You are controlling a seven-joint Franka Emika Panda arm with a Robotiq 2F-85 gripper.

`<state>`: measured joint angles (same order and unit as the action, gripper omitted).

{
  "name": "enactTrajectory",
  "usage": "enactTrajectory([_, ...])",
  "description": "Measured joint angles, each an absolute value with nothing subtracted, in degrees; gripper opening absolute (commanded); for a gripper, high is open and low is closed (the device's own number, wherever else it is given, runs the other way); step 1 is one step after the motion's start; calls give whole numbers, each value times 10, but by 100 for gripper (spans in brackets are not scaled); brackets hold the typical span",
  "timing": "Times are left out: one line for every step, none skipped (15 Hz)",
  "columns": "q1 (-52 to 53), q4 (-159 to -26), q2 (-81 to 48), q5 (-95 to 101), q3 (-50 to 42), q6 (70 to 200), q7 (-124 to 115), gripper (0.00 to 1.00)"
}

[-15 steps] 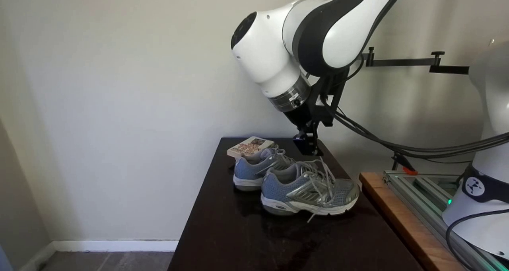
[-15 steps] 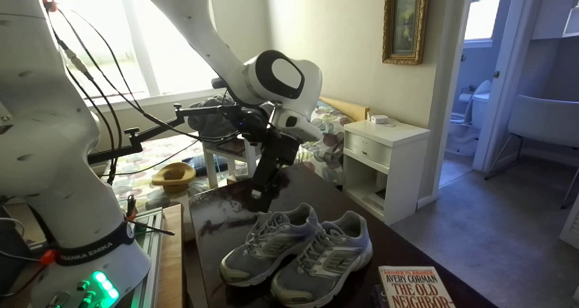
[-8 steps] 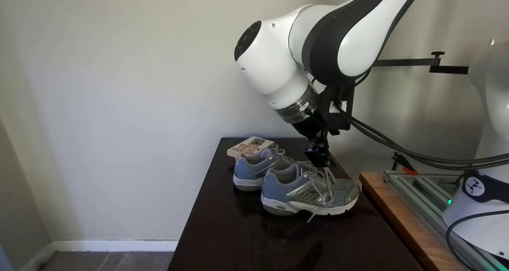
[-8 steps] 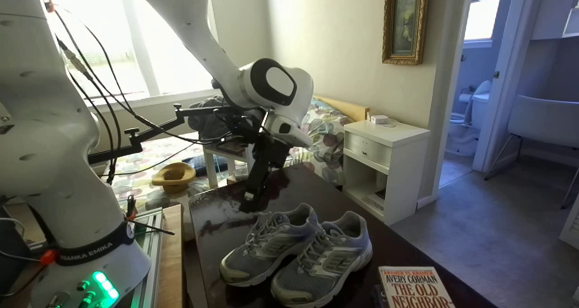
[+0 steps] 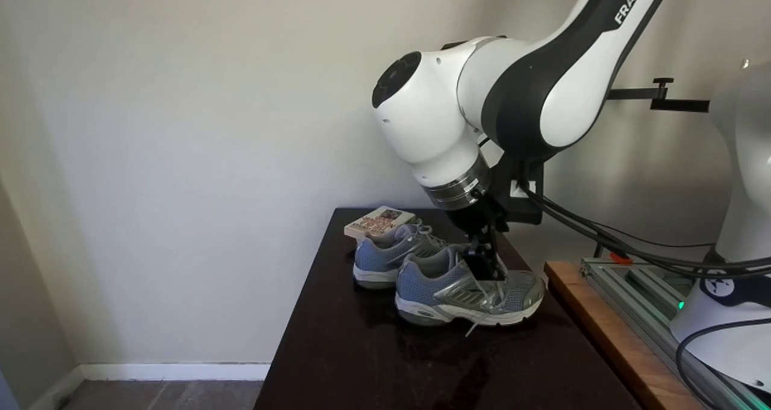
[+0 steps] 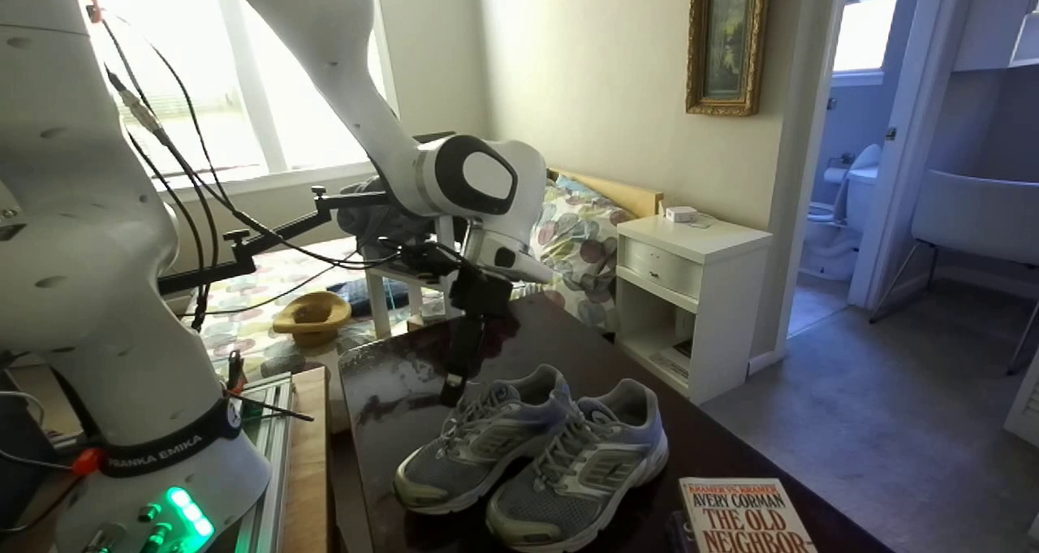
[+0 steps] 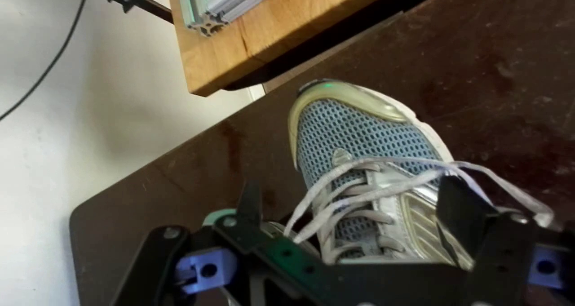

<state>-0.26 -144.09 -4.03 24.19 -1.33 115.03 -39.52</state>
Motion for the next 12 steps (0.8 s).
enactTrajectory([-3, -1447, -41, 242, -15, 1175, -395, 100])
enactTrajectory([-4, -1453, -41, 243, -16, 1198, -396, 100])
enactTrajectory([-4, -1458, -41, 244, -17, 1216, -396, 100])
enactTrajectory([-5, -1463, -41, 245, -18, 1233, -397, 100])
enactTrajectory([-5, -1467, -41, 246, -19, 1250, -399, 100])
enactTrajectory([-5, -1470, -41, 248, -20, 1265, -402, 100])
enactTrajectory([-5, -1472, -41, 248, -21, 1278, -404, 100])
enactTrajectory([-5, -1474, -41, 248, -23, 1290, -405, 100])
enactTrajectory([-5, -1475, -41, 249, -23, 1299, -408, 100])
enactTrajectory([-5, -1476, -41, 249, -24, 1307, -410, 100])
enactTrajectory([-5, -1476, -41, 249, -24, 1314, -413, 100])
enactTrajectory([-5, -1476, -41, 250, -24, 1319, -418, 100])
